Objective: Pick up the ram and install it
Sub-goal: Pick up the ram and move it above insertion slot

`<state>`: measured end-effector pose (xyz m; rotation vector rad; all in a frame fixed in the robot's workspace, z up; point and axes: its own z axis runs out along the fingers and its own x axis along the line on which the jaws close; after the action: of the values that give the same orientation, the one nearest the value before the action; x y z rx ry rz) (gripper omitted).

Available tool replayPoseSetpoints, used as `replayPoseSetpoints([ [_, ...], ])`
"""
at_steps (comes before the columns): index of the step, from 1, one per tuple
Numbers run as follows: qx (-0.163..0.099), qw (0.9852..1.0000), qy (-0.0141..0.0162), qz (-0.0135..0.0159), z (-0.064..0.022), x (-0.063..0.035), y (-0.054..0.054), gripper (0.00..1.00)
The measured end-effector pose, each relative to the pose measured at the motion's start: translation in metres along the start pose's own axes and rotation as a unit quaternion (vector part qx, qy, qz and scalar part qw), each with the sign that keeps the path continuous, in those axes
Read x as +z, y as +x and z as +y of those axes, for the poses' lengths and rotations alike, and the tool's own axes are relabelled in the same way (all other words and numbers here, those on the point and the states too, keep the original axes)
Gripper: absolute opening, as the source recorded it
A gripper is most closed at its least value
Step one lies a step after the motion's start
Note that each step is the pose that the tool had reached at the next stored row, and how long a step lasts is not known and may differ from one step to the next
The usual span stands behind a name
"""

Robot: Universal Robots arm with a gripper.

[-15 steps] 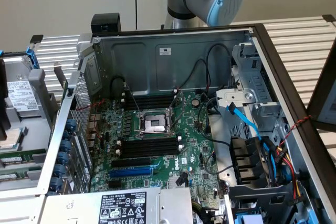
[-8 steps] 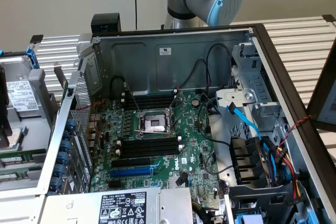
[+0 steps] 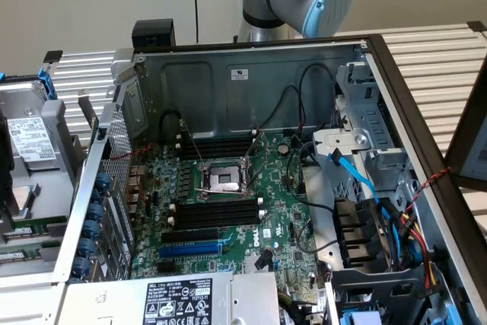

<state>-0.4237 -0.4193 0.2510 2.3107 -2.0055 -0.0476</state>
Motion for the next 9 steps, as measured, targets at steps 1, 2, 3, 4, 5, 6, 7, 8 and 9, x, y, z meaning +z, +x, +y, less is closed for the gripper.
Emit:
replayPoseSetpoints([
  [1, 0.005, 1.0, -0.0001, -0.0004, -0.0001, 0.0018, 0.0, 0.32],
  [2, 0.009, 1.0, -0.0002, -0.0007, -0.0004, 0.0036, 0.0, 0.32],
  [3, 0.011, 0.9999, -0.0003, -0.0009, -0.0006, 0.0055, 0.0, 0.32],
  [4, 0.013, 0.9999, -0.0004, -0.001, -0.0011, 0.0071, 0.0, 0.32],
  [5, 0.013, 0.9999, -0.0004, -0.001, -0.002, 0.0089, -0.001, 0.32],
  [6, 0.013, 0.9999, -0.0004, -0.001, -0.0032, 0.0106, -0.001, 0.32],
  [7, 0.013, 0.9999, -0.0004, -0.001, -0.0044, 0.0123, -0.002, 0.32],
  [8, 0.013, 0.9999, -0.0003, -0.001, -0.0056, 0.0142, -0.002, 0.32],
  [9, 0.013, 0.9999, -0.0003, -0.0011, -0.0065, 0.016, -0.003, 0.32],
])
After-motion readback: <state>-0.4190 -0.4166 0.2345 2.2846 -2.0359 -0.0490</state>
